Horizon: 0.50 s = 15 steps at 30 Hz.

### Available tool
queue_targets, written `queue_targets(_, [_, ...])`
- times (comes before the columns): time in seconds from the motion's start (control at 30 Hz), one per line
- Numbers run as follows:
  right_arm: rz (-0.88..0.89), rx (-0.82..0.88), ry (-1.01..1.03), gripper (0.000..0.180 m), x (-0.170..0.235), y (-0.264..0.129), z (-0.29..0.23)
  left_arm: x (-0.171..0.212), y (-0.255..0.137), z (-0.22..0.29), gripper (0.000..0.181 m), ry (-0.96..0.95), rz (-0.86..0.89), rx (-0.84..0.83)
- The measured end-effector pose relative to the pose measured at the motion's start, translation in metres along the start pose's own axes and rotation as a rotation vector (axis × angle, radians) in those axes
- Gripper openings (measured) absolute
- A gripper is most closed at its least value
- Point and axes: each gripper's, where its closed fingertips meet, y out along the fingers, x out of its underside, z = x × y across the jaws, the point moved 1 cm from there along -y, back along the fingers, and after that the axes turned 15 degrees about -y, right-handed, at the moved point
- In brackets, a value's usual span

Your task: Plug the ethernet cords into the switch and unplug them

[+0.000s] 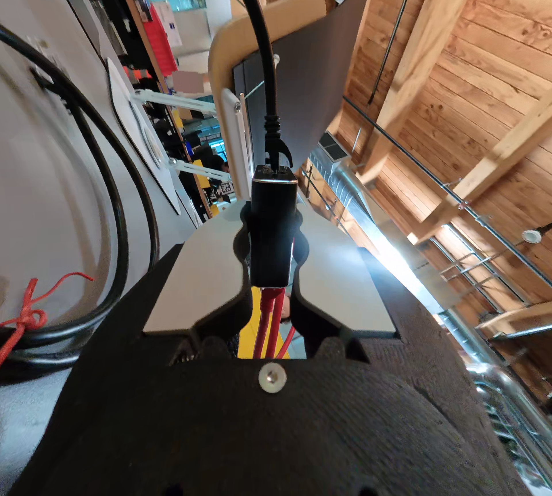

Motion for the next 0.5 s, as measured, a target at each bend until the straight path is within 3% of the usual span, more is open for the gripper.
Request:
queue_targets(0.07, [0.127, 0.108, -0.023, 0.046, -0.019, -0.017, 0.013, 0.001, 0.001, -0.001, 0.025, 0.013, 0.012, 0.001])
queue_targets(0.17, [0.423, 0.271, -0.082, 0.038, -0.06, -0.05, 0.018, 0.009, 0.0, 0.001, 0.025, 0.029, -0.013, 0.009])
queue_targets(0.27, [0.659, 0.302, -0.173, 0.033, -0.099, -0.06, -0.011, 0.02, -0.002, 0.004, 0.024, 0.045, -0.038, 0.011])
queue_targets(0.4, [0.609, 0.305, -0.381, 0.036, -0.142, -0.02, -0.047, 0.043, -0.004, 0.006, 0.024, 0.033, -0.09, 0.019])
queue_targets(0.5, [0.497, 0.325, -0.391, 0.032, -0.163, 0.02, -0.045, 0.058, -0.009, 0.013, 0.024, -0.015, -0.117, 0.05])
